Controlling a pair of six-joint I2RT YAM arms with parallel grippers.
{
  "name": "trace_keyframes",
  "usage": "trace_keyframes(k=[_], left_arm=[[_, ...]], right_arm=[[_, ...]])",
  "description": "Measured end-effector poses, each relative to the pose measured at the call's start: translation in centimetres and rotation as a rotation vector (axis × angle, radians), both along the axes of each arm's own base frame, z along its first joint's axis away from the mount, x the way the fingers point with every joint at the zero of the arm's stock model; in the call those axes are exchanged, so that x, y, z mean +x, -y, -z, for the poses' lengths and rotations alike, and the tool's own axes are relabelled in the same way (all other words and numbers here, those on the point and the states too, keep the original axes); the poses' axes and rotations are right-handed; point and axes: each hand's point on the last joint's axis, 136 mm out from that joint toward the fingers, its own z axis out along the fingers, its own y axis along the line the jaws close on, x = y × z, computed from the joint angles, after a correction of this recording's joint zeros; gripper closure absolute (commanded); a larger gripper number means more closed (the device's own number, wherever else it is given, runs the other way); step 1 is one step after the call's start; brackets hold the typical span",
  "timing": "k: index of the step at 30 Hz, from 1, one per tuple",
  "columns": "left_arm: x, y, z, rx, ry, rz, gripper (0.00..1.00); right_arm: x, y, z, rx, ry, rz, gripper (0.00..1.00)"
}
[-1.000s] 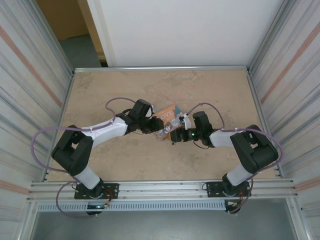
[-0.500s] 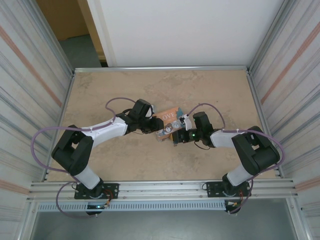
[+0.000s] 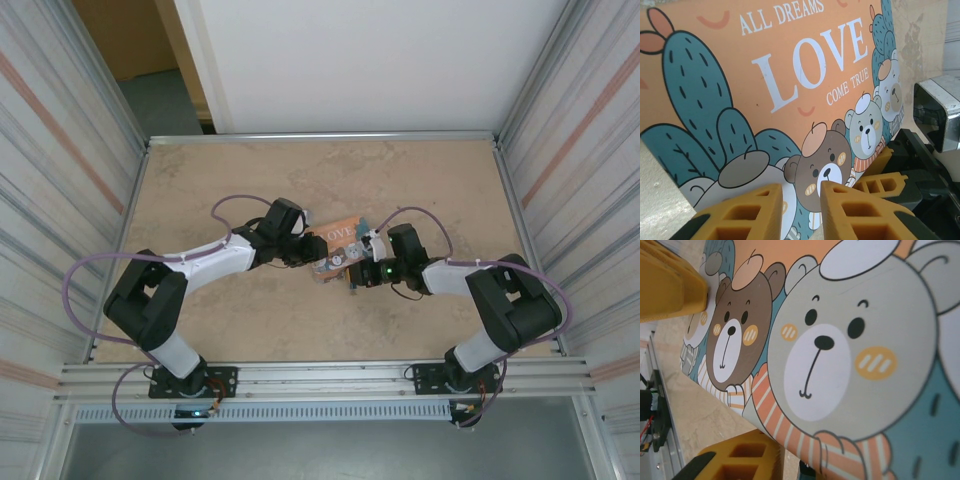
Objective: Unlock a padlock with a key
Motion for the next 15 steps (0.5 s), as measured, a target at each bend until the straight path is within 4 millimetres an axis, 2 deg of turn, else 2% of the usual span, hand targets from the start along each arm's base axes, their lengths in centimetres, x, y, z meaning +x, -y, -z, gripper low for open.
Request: trace_keyframes(k=[6,15], left_arm=[[0.02,0.01,0.04,0.000,-0.001,0.000,0.74],[0.14,0.44,0.03,-0.012,0.009,0.007,0.74]], right_arm=[[0.11,0.34,-0.10,-0.004,0.002,0.008,0.92],[-0.09,1.08,-0.13,0.004,0.000,0.032,0.95]])
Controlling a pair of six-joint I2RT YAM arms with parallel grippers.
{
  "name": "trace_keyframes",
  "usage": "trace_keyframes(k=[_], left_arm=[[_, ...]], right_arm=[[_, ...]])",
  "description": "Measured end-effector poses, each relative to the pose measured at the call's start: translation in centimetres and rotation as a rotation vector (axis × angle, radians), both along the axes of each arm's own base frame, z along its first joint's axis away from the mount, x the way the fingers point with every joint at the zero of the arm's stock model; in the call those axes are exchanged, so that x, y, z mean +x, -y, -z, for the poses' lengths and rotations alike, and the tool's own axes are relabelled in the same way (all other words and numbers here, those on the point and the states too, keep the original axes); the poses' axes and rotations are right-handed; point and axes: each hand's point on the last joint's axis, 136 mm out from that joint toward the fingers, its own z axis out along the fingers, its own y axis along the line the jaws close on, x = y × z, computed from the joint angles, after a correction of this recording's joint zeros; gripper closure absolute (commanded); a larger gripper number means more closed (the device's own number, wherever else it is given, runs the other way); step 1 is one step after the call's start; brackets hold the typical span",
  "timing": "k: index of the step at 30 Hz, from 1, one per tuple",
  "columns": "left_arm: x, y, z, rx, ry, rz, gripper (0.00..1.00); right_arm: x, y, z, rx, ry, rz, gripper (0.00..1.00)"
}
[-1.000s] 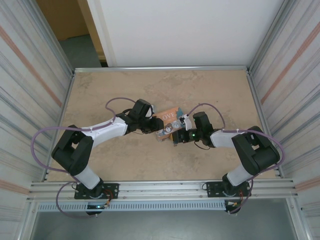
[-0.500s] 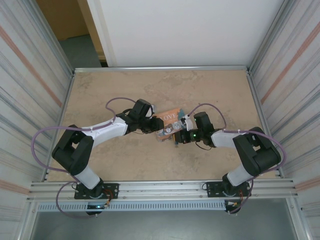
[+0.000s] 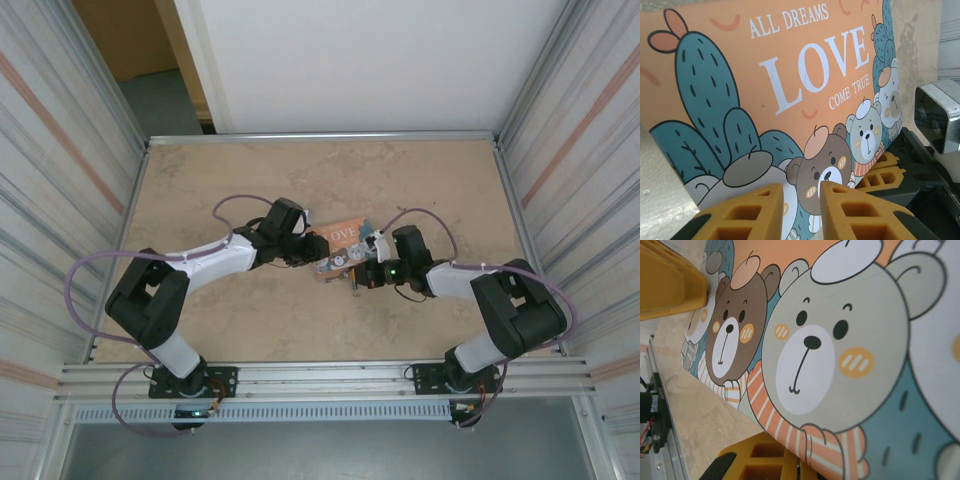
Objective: Unlock a padlock with a key
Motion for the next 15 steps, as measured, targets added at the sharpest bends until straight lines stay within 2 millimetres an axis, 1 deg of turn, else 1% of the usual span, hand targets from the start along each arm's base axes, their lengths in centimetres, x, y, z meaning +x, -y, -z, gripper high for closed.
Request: trace_keyframes(k=[9,15], left_arm=[[-0.3,0.7,0.0,0.014,0.028,0.006,0.74],[-0.5,1.2,0.0,0.006,0.040,0.003,0.75]], right_arm=[[0.1,0.7,0.1,0.054,-0.024,0.075,0.95],[0.8,1.4,0.0,0.088,-0.048,0.155,0.95]])
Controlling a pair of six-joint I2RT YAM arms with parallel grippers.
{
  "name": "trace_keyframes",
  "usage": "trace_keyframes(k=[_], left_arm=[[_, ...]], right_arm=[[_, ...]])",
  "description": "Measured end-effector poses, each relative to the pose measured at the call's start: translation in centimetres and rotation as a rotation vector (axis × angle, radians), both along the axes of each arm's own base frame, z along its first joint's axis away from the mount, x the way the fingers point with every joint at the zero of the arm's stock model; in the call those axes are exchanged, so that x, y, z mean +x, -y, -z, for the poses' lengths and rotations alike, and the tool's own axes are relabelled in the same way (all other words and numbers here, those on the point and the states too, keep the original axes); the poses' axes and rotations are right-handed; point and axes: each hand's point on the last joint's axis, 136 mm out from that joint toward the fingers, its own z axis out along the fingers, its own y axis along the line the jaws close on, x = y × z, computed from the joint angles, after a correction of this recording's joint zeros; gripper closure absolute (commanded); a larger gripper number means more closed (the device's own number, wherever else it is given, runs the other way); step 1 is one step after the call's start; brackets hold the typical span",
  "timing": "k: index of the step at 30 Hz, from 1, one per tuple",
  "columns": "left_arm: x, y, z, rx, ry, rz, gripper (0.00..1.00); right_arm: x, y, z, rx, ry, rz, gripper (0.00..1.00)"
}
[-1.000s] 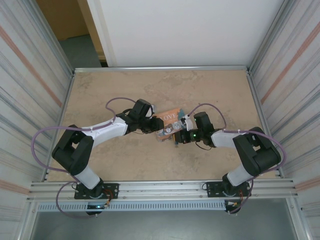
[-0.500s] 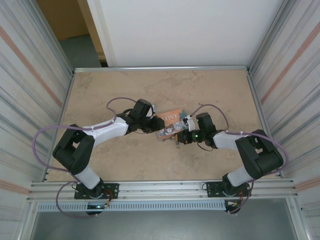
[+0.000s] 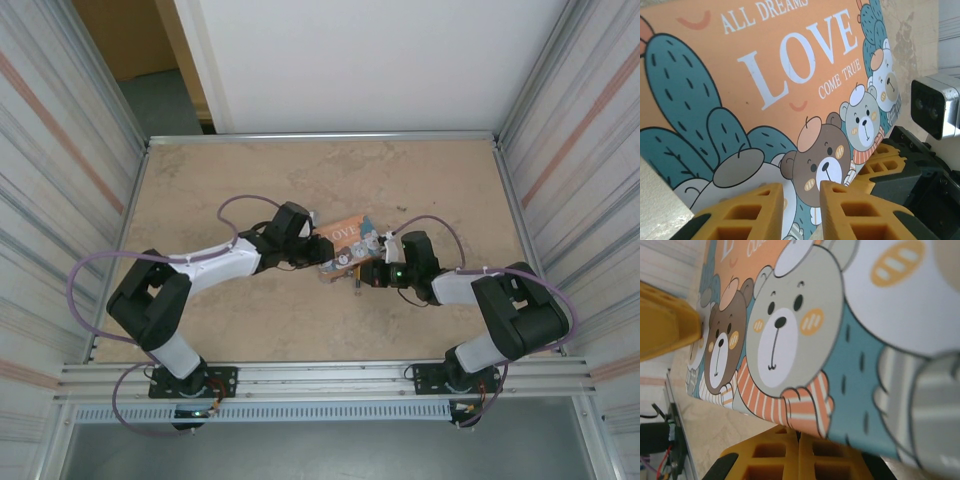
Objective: Unlock a padlock with a key
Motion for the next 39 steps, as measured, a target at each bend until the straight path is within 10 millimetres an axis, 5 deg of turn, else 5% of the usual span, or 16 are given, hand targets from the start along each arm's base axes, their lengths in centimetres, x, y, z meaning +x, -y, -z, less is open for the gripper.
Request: trace_keyframes(k=[39], left_arm=[[-0.8,1.4,0.0,-0.079,0.011,-0.001,0.75]], right_arm=[[6.4,1.1,-1.0,0.082,-0.031,0.316,0.97]])
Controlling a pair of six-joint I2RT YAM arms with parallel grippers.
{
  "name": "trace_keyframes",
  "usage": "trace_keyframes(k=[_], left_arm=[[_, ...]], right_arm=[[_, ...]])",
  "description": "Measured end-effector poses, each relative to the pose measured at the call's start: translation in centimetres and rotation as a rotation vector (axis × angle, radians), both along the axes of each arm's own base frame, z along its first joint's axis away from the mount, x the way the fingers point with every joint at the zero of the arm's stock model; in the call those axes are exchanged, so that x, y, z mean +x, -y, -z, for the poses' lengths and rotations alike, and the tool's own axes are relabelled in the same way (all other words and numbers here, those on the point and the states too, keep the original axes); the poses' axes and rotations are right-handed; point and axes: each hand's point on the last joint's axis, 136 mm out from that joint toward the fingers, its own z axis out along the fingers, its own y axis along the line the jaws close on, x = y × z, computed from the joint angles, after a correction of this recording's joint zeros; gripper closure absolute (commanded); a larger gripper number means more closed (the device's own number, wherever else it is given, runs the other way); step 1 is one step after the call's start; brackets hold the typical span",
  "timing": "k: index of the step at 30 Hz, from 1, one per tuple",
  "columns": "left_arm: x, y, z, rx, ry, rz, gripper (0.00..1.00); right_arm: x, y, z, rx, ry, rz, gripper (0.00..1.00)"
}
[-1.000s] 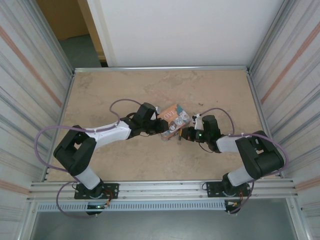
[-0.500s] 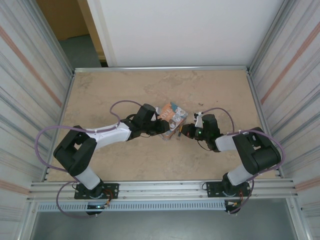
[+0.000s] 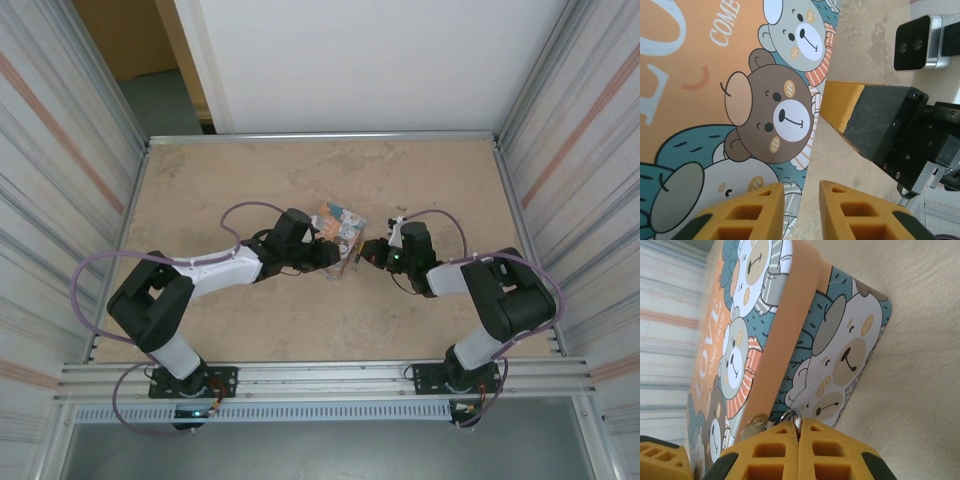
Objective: Unlock a padlock with a key
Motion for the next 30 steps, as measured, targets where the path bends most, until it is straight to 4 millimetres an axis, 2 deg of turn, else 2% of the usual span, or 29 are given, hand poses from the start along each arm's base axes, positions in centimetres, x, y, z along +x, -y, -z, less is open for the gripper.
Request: trace_keyframes(k=[8,20,26,30], left_arm=[[0.0,0.0,0.0,-0.007,0.003,-0.001,0.75],[-0.1,-0.3,0.0,-0.024,0.012,-0.003,0.75],[-0.5,-1.0,0.0,-0.047,-0.013,0.004,0.75],[0.1,-2.3,0.0,-0.044,-0.027,-0.022,0.74]], right_arm=[[1.4,0.5,-0.4,-0.018,0.026,0.054,0.97],[1.6,1.2,0.0,-0.050,0.017,0.088,0.97],[1.2,1.6,-1.3,-0.072,0.040,0.085,0.97],[1.0,1.9,-2.3,-0.087,0.062,0.086,0.97]])
